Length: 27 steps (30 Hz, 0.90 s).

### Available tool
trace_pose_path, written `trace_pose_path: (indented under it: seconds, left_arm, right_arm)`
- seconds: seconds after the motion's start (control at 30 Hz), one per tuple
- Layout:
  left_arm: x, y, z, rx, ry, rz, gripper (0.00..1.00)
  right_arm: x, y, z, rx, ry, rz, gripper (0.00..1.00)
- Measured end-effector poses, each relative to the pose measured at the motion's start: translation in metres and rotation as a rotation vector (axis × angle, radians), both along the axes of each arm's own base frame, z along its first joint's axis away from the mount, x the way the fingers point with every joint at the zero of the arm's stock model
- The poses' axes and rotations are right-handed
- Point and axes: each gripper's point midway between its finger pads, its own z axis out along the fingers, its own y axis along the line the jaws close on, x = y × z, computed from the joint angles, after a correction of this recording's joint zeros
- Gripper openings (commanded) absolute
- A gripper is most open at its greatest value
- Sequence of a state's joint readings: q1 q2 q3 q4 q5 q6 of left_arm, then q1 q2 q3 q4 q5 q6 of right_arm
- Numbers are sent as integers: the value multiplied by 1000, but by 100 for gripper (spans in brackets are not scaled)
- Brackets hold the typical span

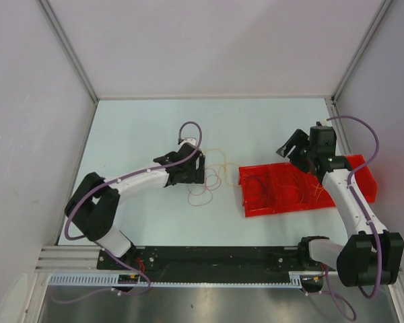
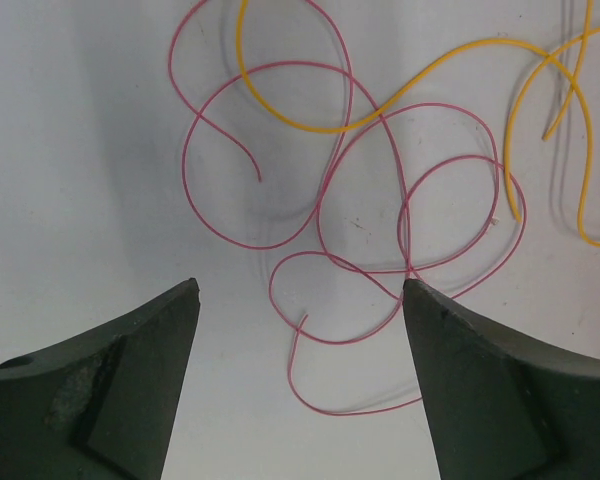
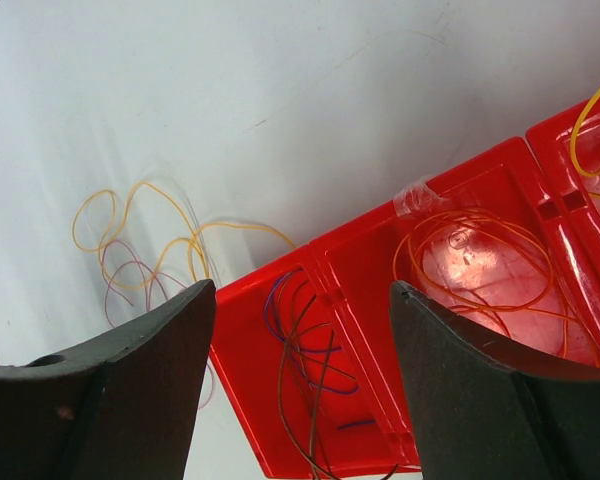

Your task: Untangle the cables

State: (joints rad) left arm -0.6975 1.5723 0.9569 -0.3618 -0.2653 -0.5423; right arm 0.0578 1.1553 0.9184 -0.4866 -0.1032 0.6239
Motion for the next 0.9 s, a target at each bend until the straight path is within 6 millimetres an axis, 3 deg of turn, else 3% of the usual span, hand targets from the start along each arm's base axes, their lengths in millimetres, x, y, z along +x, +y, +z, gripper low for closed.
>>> trace_pose_path:
  seconds: [0.2,0.5,0.77,0.9]
  left_arm:
    - [1,3,-1,33,19,12,83]
    - [-9,17,-8,87,63,32,87]
    - [-1,22,-35,155,124,50,87]
    - [4,28,-38,153,129,69,87]
  right_arm:
    - [3,1,-1,-4,-5,16,75]
    - [5,3,-7,6,12,37,75]
    - [7,-2,-6,15,6,37,75]
    - [7,-8,-6,14,3,29,75]
